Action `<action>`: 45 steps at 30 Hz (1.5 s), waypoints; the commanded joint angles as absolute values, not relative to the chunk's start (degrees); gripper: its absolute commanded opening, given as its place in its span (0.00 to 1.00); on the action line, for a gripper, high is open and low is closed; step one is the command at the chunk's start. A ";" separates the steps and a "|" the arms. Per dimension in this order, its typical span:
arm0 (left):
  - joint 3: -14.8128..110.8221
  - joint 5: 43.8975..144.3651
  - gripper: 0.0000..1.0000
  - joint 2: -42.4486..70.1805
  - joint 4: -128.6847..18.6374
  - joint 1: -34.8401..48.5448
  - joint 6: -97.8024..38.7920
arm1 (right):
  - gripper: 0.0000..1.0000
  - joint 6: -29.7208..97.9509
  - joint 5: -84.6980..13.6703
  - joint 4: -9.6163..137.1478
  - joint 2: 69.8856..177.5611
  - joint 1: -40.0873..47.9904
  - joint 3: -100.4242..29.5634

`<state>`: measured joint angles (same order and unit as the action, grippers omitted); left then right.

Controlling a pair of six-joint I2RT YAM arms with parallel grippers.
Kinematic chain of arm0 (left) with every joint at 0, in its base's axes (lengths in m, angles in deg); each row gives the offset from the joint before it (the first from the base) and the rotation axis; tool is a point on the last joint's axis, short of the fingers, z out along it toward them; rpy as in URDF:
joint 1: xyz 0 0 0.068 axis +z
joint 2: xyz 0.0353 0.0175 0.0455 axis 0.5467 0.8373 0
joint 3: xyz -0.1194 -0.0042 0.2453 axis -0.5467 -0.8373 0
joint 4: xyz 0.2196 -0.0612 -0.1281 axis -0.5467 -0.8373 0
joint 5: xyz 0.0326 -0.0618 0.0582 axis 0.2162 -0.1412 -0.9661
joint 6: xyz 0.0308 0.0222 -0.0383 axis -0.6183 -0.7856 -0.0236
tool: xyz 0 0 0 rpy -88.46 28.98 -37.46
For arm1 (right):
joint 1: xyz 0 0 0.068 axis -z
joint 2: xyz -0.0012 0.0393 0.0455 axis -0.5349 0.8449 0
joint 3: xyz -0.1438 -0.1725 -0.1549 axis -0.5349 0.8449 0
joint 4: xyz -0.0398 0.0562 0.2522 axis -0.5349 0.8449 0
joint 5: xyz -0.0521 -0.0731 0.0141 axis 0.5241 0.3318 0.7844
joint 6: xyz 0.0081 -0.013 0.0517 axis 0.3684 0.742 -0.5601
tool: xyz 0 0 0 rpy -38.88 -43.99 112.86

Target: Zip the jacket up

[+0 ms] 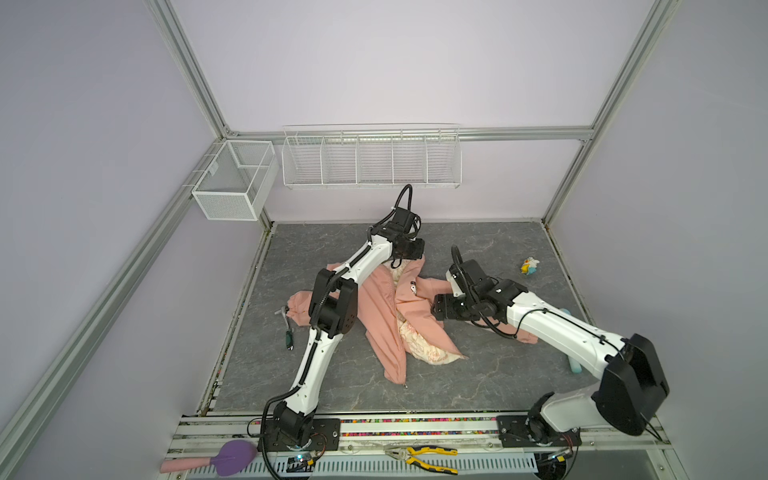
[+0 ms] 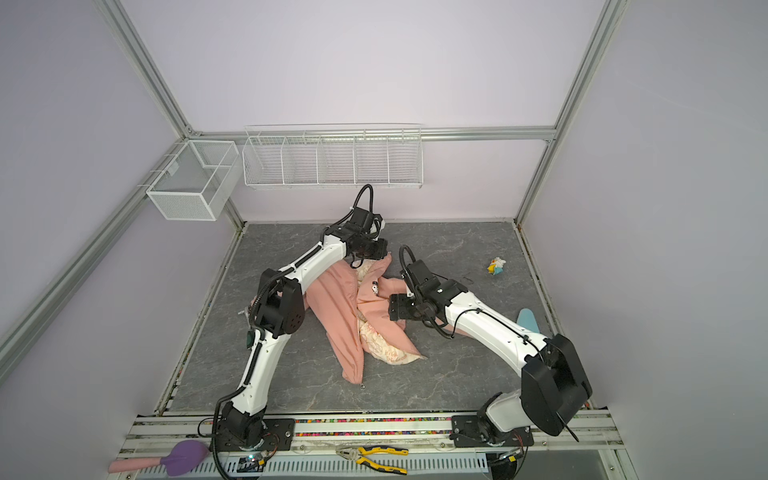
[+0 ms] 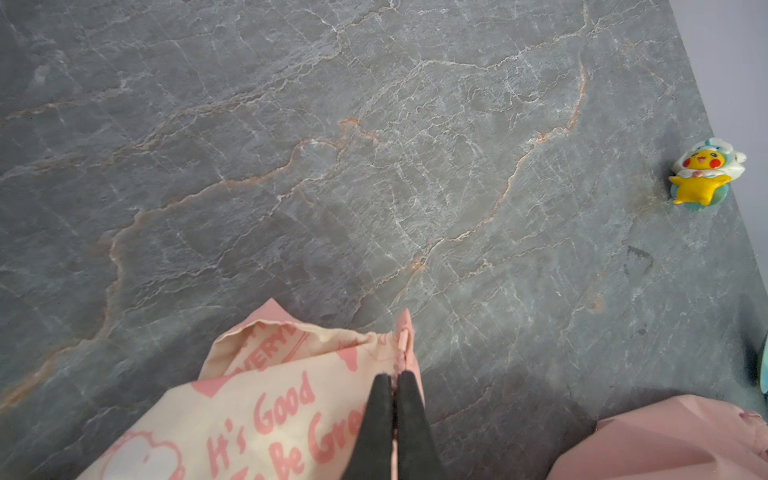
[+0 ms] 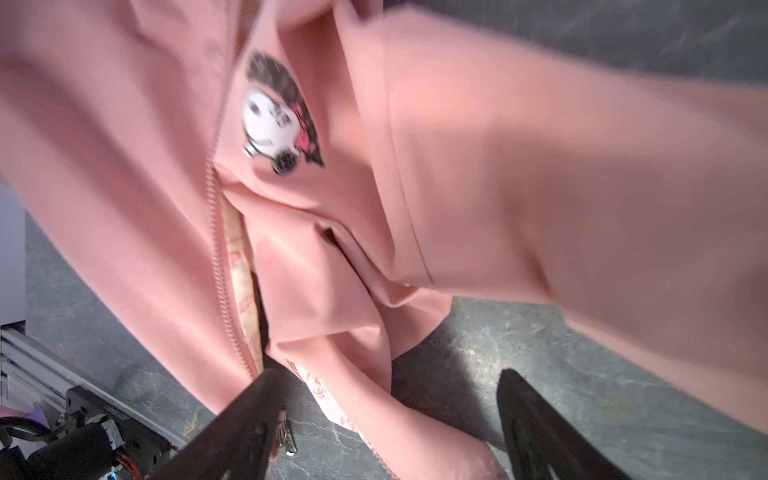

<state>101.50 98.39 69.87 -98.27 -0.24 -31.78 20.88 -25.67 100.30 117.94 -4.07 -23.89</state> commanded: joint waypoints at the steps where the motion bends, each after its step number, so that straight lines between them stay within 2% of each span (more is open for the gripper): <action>1: 100.24 98.84 0.01 65.59 -97.28 -0.15 -32.36 | 0.87 28.43 -23.22 104.56 118.72 -1.33 -29.21; 3: 100.37 98.67 0.27 65.82 -97.69 -0.12 -33.59 | 0.89 31.69 -24.04 105.02 120.83 0.61 -31.65; 4: 100.34 98.58 0.37 65.98 -97.94 -0.09 -34.23 | 0.89 32.83 -24.73 105.37 121.64 1.24 -32.71; 6: 100.41 98.33 0.47 66.72 -98.43 -0.15 -36.32 | 0.89 34.73 -25.46 105.96 123.53 2.22 -34.62; 12: 103.73 99.79 0.54 69.89 -101.08 0.51 -39.94 | 0.90 36.50 -26.93 105.75 126.06 3.04 -36.22; 19: 109.01 108.13 0.55 74.01 -105.18 0.99 -41.62 | 0.91 37.83 -27.81 105.13 129.26 3.55 -36.19; 24: 109.86 108.35 0.55 75.59 -107.27 1.06 -42.55 | 0.90 38.80 -27.58 104.87 131.88 3.87 -37.68; 27: 109.77 107.87 0.54 75.99 -107.57 1.04 -42.68 | 0.91 39.16 -27.81 104.80 132.99 3.99 -38.69; 29: 109.77 108.21 0.48 75.95 -107.32 1.06 -42.43 | 0.91 39.33 -28.25 104.56 133.63 4.00 -39.22; 33: 109.43 108.24 0.16 75.02 -106.22 1.06 -41.14 | 0.89 39.70 -29.91 103.35 134.60 3.98 -39.61; 36: 107.45 107.19 0.00 72.41 -104.32 1.06 -39.70 | 0.89 40.22 -31.98 102.30 135.71 3.96 -40.47; 45: 88.24 101.73 0.00 55.02 -89.54 1.06 -33.46 | 0.89 37.81 -36.53 99.36 141.87 3.90 -44.76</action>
<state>92.18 103.92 62.59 -96.74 1.05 -36.02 38.34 -34.13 101.30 141.13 3.76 -43.96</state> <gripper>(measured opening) 0.048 0.889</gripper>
